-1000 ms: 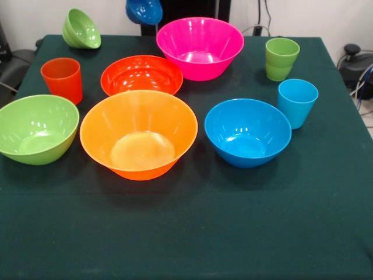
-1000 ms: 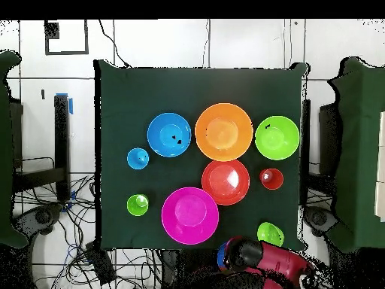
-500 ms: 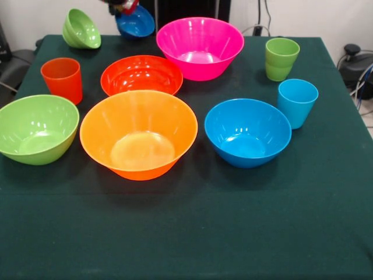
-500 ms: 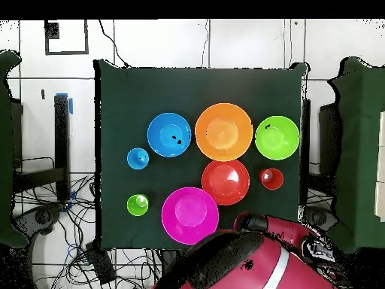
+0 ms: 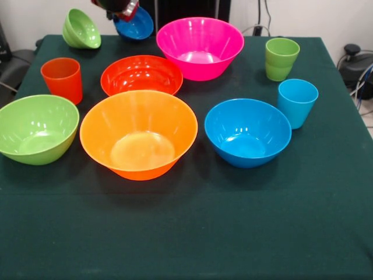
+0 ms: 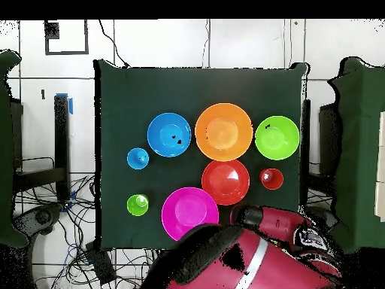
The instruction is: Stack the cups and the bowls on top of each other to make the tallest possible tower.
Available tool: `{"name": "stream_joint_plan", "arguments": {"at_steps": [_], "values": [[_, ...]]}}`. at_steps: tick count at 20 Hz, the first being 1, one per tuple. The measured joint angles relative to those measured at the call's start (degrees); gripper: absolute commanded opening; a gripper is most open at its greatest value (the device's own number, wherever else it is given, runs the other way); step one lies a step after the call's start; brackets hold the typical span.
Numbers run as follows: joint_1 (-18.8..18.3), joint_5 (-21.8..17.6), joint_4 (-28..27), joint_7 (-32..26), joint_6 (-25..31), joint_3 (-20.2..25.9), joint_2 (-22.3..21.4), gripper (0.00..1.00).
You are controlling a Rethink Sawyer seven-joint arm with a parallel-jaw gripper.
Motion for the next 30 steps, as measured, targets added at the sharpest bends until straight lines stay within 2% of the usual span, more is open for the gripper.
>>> {"name": "stream_joint_plan", "arguments": {"at_steps": [1, 11, 25, 30], "values": [[1.02, 0.13, 0.00, 0.00, 1.25, 0.01, -0.12, 0.00], [2.71, 1.54, 0.00, 0.00, 3.05, 0.01, -1.59, 0.00], [2.89, 2.60, 0.04, 0.00, 14.94, 0.00, -7.65, 0.00], [2.89, 2.59, 0.05, 0.00, 15.86, 0.01, -8.92, 0.00]]}}
